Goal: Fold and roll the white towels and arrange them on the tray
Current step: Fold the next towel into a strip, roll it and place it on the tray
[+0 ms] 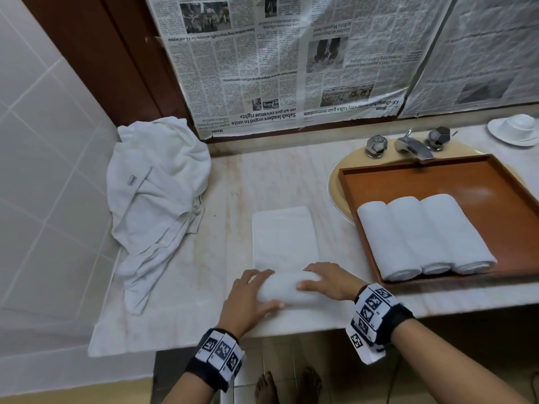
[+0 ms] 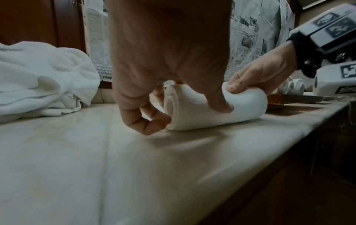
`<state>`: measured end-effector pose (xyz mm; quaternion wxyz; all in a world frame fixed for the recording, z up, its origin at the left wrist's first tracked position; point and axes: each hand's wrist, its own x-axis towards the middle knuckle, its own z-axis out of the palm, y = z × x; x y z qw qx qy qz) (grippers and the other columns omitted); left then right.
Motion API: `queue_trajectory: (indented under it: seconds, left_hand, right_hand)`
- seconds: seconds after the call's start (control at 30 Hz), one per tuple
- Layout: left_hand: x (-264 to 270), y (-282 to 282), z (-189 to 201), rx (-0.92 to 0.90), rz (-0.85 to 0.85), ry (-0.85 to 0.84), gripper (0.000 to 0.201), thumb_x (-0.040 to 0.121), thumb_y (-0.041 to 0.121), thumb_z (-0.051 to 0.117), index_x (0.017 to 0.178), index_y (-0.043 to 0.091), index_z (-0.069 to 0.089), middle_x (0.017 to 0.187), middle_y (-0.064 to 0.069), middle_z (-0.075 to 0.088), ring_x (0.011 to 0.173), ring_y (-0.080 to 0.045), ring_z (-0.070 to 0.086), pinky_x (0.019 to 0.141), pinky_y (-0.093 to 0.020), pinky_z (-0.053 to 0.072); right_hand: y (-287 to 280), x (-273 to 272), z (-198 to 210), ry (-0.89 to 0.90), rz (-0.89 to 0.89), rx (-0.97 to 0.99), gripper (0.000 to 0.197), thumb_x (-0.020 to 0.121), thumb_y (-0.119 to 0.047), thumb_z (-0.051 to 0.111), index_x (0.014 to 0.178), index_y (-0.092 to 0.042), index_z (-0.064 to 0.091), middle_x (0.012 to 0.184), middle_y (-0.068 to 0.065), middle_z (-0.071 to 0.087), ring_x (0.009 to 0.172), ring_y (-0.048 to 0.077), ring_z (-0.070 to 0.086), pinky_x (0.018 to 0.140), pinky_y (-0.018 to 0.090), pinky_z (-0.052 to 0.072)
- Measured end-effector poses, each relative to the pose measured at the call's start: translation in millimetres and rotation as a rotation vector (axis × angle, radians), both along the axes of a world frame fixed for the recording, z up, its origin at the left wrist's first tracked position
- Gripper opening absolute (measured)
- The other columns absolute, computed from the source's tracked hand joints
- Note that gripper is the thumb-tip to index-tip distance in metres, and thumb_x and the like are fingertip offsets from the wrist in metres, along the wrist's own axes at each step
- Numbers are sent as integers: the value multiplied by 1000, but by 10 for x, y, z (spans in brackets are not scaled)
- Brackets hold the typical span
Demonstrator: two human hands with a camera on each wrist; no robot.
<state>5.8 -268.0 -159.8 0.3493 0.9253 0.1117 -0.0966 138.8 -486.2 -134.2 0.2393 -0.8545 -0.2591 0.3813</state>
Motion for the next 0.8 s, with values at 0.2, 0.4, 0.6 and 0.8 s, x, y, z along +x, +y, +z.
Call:
queue_trajectory:
  seconds: [0.2, 0.4, 0.6, 0.8]
  left_hand:
    - [371, 244, 164, -133, -108, 208, 66, 69, 64, 80, 126, 35, 63, 118, 9, 63, 111, -13, 58, 90, -24, 43]
    - [273, 150, 185, -63, -61, 114, 76, 75, 67, 72, 140, 36, 48, 134, 9, 52, 120, -12, 51, 97, -27, 41]
    - [6, -41, 167, 110, -131, -24, 65, 77, 54, 73, 134, 45, 43, 134, 14, 40, 118, -9, 47, 91, -34, 48]
    - [340, 182, 315, -102, -175, 250, 58, 71, 54, 82, 123, 37, 62, 124, 11, 62, 113, -11, 55, 96, -27, 44]
  right_hand:
    - [-29, -306, 2, -549, 136, -126, 81, 86, -74, 33, 149, -23, 31, 148, 0, 37, 133, 23, 36, 104, 41, 35]
    - [10, -170, -18, -201, 20, 57, 65, 81, -57, 70, 134, -23, 52, 122, -1, 50, 114, 16, 44, 91, 27, 35]
    - [10, -82, 88, 1, 16, 101, 47, 80, -52, 74, 101, -10, 66, 102, 4, 65, 95, 21, 58, 85, 33, 44]
    - [-56, -392, 108, -447, 144, -95, 67, 88, -68, 46, 139, -24, 46, 133, -3, 45, 120, 21, 43, 97, 39, 40]
